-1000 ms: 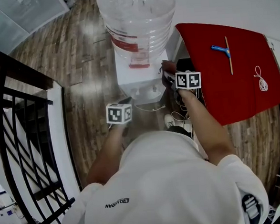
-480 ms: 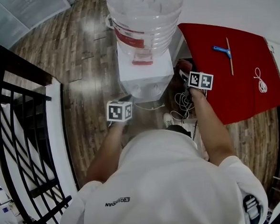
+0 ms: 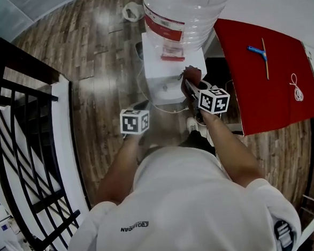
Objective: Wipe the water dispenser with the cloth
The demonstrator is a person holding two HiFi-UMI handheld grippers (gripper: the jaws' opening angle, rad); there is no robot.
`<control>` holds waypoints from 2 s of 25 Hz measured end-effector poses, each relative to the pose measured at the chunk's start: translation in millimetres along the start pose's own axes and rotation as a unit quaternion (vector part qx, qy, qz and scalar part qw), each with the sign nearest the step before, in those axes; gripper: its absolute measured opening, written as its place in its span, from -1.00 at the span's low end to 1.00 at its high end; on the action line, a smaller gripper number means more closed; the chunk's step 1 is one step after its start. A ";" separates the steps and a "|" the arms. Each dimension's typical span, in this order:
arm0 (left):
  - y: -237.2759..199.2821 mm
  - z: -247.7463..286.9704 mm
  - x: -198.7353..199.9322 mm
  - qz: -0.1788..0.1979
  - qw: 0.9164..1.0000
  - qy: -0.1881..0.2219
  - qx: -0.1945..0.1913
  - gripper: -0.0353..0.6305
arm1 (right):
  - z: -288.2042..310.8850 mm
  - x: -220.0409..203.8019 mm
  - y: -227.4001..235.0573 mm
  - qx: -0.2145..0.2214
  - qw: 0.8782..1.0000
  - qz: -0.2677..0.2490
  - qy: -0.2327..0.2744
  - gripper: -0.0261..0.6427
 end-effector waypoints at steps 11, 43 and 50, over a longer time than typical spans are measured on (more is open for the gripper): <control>-15.2 -27.9 -41.2 -0.010 1.000 -0.006 0.003 -0.93 | 77.0 -73.9 -97.3 0.046 0.998 -0.026 -0.022 -0.75; 53.6 41.7 -136.4 -0.082 0.996 -0.039 0.025 -0.93 | 84.6 -100.5 -58.5 0.070 0.986 -0.149 0.016 -0.75; 73.4 55.0 -131.1 -0.070 0.997 -0.042 0.015 -0.93 | 52.3 -89.7 0.6 0.018 0.989 -0.148 0.022 -0.75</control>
Point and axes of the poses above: the fingertips, and each gripper's own axes: z forward along the fingers, y to its right, x out of its top, the point moved 6 cm from there along -z, backward along the fingers, and after that the axes turned 5 degrees about z, right-handed, at the moved point
